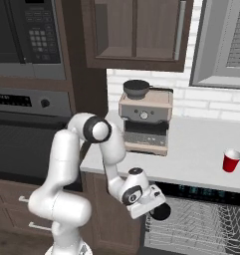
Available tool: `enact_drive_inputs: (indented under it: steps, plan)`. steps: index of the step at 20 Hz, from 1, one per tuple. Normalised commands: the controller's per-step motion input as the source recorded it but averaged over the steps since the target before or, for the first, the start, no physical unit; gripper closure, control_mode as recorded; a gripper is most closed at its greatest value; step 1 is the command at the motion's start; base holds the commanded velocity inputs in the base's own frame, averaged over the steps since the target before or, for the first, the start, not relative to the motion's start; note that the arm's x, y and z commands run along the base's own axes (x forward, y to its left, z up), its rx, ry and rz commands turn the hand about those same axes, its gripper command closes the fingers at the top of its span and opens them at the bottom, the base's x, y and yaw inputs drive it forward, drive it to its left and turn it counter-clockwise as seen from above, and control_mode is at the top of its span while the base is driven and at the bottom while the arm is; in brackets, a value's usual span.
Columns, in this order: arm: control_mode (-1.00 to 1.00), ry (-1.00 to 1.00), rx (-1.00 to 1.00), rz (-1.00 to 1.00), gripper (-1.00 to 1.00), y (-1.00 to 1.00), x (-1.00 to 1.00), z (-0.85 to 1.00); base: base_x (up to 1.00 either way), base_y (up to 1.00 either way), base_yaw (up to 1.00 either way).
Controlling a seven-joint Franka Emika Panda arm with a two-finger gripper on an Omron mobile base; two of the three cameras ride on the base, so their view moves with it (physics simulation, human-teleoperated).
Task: Pick up the cup and bowl from the counter, place them in the dishwasher, and close the dishwasher door.
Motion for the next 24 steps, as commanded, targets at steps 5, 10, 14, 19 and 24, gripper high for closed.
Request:
enact_drive_inputs:
  steps: [5, 10, 14, 19, 24]
  plan:
    - [-1.00, 0.00, 0.00, -0.01, 1.00, -0.51, 0.03, -0.50, 0.00, 0.00, 0.00]
    - [-1.00, 0.00, 0.00, 0.00, 1.00, -0.45, 0.04, -0.48, 0.00, 0.00, 0.00]
    - [-1.00, -0.02, 0.00, 0.00, 1.00, -0.21, 0.25, -0.41, 0.00, 0.00, 0.00]
    - [-1.00, -0.09, 0.00, 0.06, 1.00, -0.14, 0.42, -0.15, 0.00, 0.00, 0.00]
    - [-1.00, -0.19, 0.00, 0.16, 1.00, -0.04, 0.26, -0.11, 0.00, 0.00, 0.00]
